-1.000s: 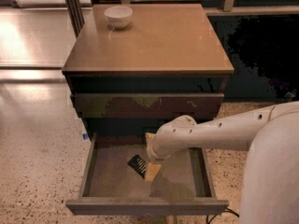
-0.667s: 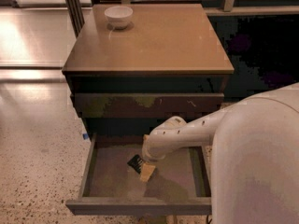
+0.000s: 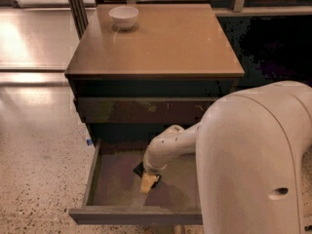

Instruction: Pick rxbar chocolate from middle drawer and place on counter

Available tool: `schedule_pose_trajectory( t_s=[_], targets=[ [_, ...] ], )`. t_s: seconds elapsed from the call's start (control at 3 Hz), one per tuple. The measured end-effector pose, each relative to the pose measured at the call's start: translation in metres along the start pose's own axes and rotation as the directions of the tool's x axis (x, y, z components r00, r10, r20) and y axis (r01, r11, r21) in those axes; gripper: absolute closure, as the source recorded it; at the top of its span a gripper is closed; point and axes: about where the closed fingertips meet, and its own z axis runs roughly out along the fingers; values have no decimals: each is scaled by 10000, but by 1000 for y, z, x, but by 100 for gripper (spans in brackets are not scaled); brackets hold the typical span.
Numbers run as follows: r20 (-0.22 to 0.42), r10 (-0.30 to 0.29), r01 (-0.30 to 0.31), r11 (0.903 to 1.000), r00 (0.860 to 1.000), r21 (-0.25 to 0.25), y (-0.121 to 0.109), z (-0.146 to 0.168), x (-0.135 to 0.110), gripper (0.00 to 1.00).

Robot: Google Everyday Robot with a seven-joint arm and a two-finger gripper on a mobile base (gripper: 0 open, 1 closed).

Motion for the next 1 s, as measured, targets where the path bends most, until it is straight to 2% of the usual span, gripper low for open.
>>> schedule_pose_trajectory(
  t_s=[0.67, 1.0],
  targets=[
    [949, -552, 493, 9968, 9940, 630, -1, 22, 7, 0],
    [1210, -837, 727, 9931, 9891, 925, -7, 36, 7, 0]
  ],
)
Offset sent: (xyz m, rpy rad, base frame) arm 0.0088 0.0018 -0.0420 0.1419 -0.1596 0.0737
